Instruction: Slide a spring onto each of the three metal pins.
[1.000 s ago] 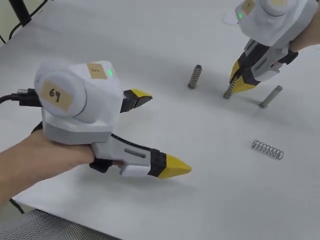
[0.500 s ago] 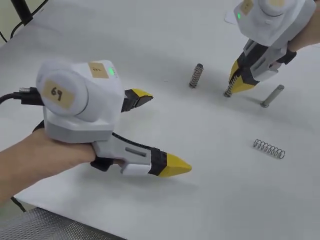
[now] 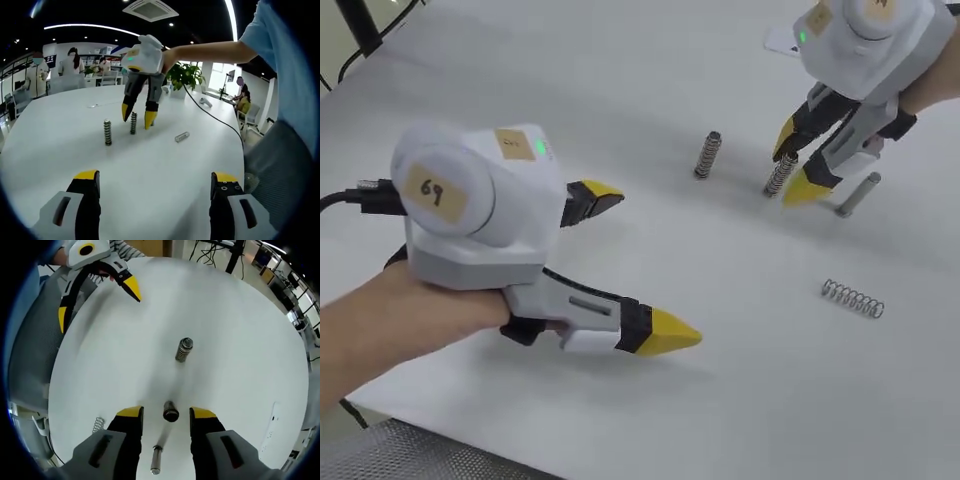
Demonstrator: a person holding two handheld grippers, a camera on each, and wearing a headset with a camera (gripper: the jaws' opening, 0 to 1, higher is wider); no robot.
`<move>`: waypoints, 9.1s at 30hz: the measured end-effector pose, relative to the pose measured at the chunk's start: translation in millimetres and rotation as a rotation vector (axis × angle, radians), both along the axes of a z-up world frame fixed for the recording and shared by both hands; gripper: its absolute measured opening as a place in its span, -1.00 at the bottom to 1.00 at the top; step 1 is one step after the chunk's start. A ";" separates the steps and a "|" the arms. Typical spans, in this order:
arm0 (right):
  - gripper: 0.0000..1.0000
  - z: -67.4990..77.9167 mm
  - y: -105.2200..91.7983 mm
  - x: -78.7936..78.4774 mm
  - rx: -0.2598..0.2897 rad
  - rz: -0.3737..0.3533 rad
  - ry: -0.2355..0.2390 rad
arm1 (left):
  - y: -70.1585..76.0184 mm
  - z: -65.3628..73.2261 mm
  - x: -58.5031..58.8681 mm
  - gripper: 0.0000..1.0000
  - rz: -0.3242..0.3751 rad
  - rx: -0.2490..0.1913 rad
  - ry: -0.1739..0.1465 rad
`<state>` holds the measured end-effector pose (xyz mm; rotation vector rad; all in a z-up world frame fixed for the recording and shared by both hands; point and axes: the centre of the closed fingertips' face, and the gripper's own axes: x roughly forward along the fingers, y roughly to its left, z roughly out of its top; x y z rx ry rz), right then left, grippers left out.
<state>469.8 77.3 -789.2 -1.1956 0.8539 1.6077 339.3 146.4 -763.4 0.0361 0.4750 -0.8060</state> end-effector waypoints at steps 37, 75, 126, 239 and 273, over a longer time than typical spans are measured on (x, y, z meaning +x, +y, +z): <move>0.98 51.8 -10.7 -29.7 0.464 -0.340 -0.058 | -5.3 29.2 11.0 0.76 -0.022 0.008 -0.055; 0.83 60.7 -161.1 -105.1 0.561 -0.838 -0.107 | -57.1 27.6 22.2 0.66 -0.208 0.071 -0.077; 0.73 76.1 -203.6 -135.9 0.636 -0.996 -0.135 | -162.2 -33.8 51.1 -0.78 -0.525 0.155 -0.094; -0.42 72.4 -45.8 -156.9 0.580 -0.405 0.021 | -91.1 43.6 -24.6 -0.95 -0.472 0.122 -0.143; -0.84 74.5 -35.6 -166.4 0.530 -0.307 0.060 | -87.3 41.9 -26.8 -0.95 -0.469 0.125 -0.134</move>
